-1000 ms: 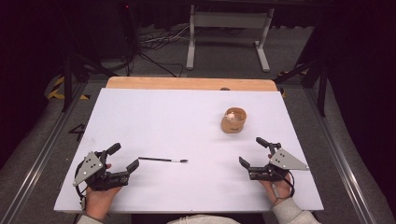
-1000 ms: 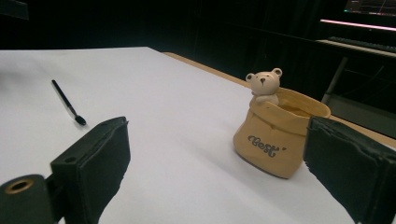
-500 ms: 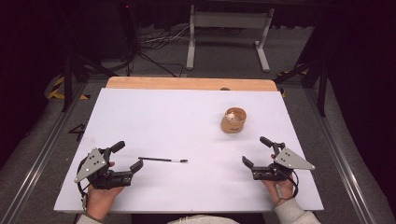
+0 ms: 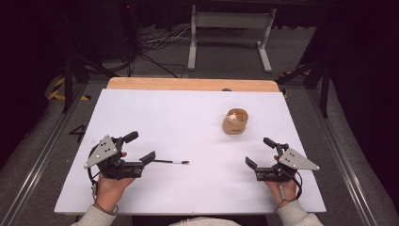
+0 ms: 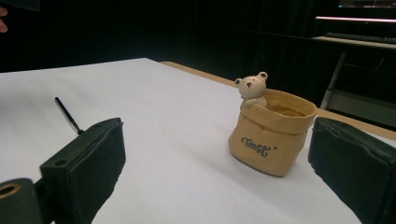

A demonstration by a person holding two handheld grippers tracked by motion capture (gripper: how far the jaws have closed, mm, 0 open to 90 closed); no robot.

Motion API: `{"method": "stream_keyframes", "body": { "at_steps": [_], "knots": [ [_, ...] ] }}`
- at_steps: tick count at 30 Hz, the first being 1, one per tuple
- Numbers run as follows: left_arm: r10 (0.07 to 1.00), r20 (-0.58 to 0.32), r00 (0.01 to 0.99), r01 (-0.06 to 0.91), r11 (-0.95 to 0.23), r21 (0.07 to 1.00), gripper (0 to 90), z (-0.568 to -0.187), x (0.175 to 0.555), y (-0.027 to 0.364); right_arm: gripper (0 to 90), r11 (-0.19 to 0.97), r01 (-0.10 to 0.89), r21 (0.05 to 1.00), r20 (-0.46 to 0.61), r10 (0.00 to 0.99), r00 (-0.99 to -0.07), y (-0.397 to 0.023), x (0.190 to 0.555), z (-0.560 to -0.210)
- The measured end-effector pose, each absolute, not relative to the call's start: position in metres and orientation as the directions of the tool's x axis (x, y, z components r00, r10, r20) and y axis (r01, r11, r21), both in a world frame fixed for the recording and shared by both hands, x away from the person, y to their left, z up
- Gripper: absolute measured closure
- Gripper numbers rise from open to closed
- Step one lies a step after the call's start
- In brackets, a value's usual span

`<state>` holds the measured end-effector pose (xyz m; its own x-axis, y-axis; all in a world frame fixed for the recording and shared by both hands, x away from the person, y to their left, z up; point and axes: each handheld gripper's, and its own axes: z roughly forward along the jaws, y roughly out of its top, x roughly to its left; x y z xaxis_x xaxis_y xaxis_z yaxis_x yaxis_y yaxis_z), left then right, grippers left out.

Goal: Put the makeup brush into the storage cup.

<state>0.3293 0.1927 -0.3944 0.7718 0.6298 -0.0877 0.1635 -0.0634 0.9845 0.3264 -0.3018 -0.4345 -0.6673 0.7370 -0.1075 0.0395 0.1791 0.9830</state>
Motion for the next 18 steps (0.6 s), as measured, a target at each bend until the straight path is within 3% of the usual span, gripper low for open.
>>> {"method": "stream_keyframes", "body": {
  "at_steps": [18],
  "knots": [
    [0.568,-0.042,0.822,0.183,-0.192,0.964,7.2,-0.376,0.355,0.166,4.8,0.164,0.045,0.985,-0.091,0.731,-0.676,-0.302,0.327,-0.435]
  ]
}}
